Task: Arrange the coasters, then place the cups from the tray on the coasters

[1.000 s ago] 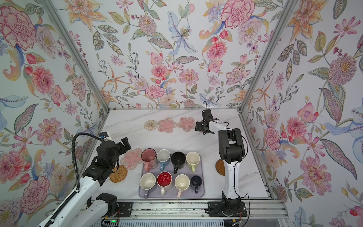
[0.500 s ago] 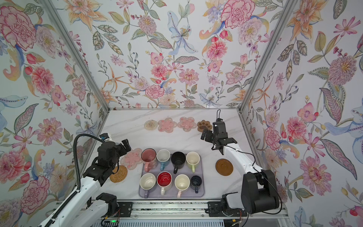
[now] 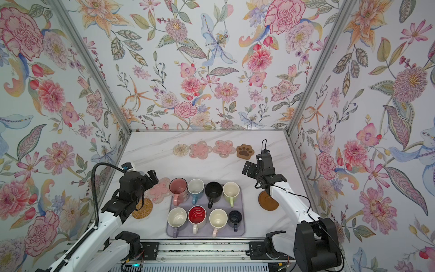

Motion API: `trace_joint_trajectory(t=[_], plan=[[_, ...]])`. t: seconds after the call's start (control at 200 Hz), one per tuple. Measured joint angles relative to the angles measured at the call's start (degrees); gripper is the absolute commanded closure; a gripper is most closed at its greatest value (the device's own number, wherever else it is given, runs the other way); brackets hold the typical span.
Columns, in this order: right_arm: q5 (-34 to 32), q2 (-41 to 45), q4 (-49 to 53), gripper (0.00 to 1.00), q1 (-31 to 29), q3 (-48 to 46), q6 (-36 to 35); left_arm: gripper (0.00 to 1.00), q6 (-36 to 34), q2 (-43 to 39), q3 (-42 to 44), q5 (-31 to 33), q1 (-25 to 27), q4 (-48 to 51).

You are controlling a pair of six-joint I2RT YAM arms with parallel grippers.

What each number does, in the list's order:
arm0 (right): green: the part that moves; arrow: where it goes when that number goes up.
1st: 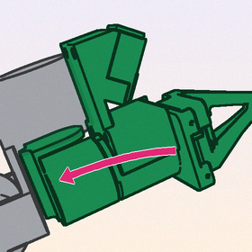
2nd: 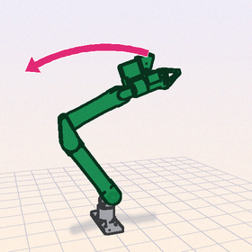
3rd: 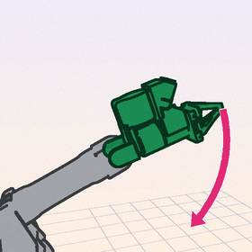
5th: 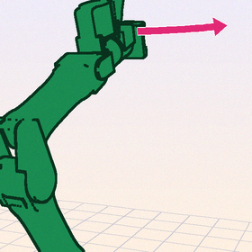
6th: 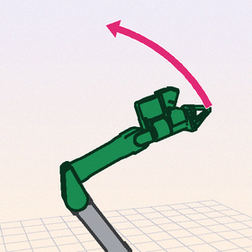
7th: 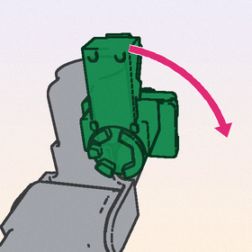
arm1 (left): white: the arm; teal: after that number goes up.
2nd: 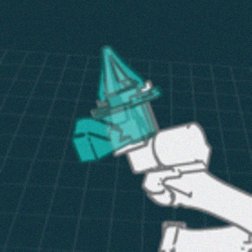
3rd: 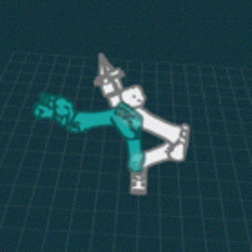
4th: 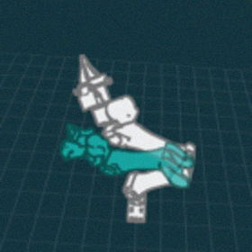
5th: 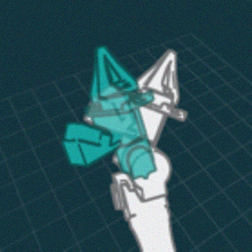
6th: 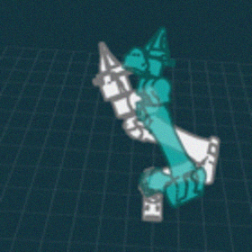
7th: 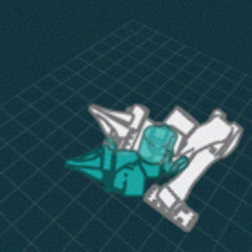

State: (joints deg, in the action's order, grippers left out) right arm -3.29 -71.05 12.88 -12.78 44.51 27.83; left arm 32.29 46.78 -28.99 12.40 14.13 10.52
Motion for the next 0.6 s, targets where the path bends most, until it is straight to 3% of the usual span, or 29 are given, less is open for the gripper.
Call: trace_joint_trajectory(t=[0.145,0.6], plan=[[-0.2,0.5,0.7,0.01,0.4,-0.8,1.9,0.01,0.2,-0.6,0.0,0.0,0.0,0.4],[3.2,11.0,7.1,0.01,7.2,-15.0,11.5,0.01,0.5,-1.3,0.0,-0.5,0.0,-0.8]])
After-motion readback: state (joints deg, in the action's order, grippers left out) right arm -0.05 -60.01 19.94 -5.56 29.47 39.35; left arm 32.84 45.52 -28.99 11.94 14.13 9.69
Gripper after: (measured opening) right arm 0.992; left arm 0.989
